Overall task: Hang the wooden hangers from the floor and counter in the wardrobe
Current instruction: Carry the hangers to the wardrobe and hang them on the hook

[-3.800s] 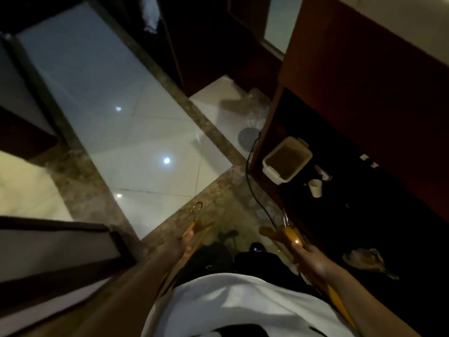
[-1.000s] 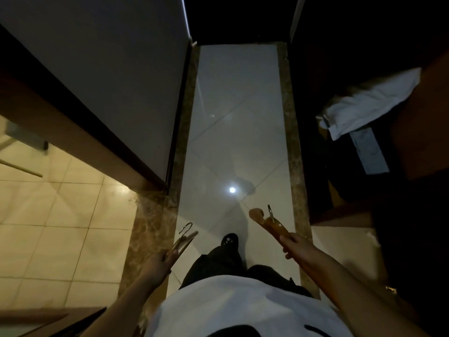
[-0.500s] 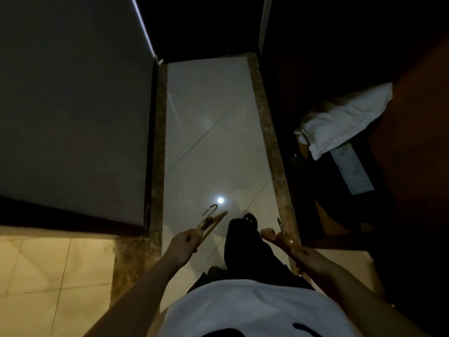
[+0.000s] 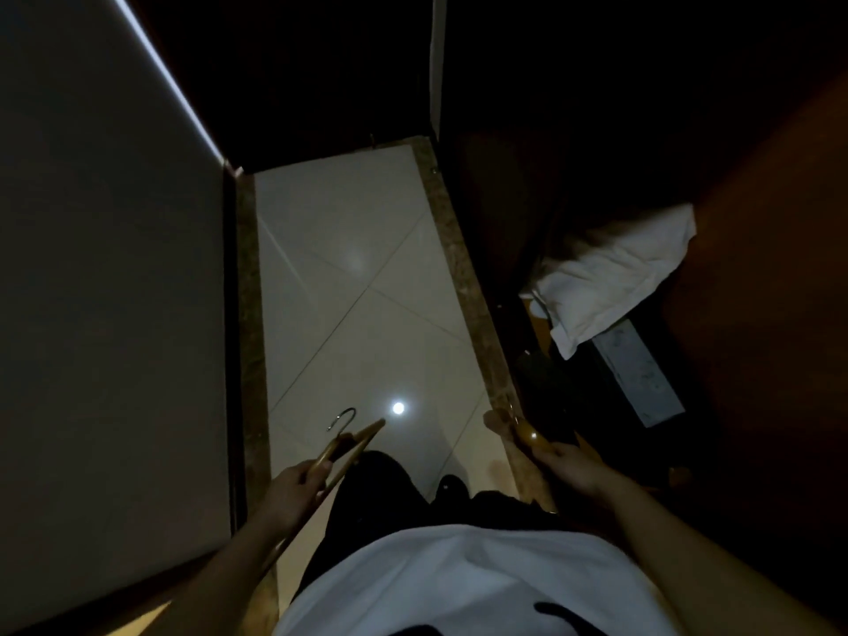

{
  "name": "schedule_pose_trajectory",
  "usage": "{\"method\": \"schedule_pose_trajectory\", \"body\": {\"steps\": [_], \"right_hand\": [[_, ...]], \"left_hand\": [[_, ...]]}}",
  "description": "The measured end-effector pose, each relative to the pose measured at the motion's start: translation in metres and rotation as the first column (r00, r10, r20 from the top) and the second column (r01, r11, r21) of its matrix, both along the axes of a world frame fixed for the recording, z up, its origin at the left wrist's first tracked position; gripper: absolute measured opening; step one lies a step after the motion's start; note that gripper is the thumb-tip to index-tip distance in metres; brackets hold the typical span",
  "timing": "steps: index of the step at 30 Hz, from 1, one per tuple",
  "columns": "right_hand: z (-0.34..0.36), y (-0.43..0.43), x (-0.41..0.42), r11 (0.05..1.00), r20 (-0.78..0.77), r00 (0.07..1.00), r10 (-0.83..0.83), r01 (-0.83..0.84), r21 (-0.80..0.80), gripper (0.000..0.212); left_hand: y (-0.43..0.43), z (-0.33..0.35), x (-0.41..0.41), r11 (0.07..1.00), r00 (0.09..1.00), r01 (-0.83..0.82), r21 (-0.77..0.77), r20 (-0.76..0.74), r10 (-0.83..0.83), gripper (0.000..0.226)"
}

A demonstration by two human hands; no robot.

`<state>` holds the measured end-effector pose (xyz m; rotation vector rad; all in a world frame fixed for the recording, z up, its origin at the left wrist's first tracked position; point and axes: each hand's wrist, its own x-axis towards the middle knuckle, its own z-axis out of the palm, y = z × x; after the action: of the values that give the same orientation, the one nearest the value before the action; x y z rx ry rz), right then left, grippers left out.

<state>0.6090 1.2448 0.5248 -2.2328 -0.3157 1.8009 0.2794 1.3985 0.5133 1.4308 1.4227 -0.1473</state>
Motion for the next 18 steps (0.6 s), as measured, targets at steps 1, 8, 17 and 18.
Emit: {"method": "schedule_pose_trajectory", "body": {"steps": [1,8,17,18], "right_hand": [[0.002,0.016,0.006,1.000,-0.009,1.000,-0.007,0.007,0.014,0.066],[-0.006,0.115,0.023,0.997,0.027,0.999,-0.035,0.033,0.070,0.058],[-0.011,0.191,0.019,0.940,0.085,0.936,-0.342,0.338,0.056,0.036],[-0.010,0.195,0.018,0.918,0.078,0.915,-0.395,0.391,0.065,0.033]], "left_hand": [[0.014,-0.001,0.001,1.000,1.000,-0.024,-0.006,-0.010,0.024,0.019],[0.125,-0.005,0.018,0.998,0.997,-0.057,-0.032,-0.063,0.055,0.029],[0.299,0.001,0.088,0.960,0.960,0.279,-0.008,-0.007,-0.279,0.024],[0.314,-0.001,0.099,0.945,0.945,0.326,-0.009,-0.012,-0.326,0.026]]}}
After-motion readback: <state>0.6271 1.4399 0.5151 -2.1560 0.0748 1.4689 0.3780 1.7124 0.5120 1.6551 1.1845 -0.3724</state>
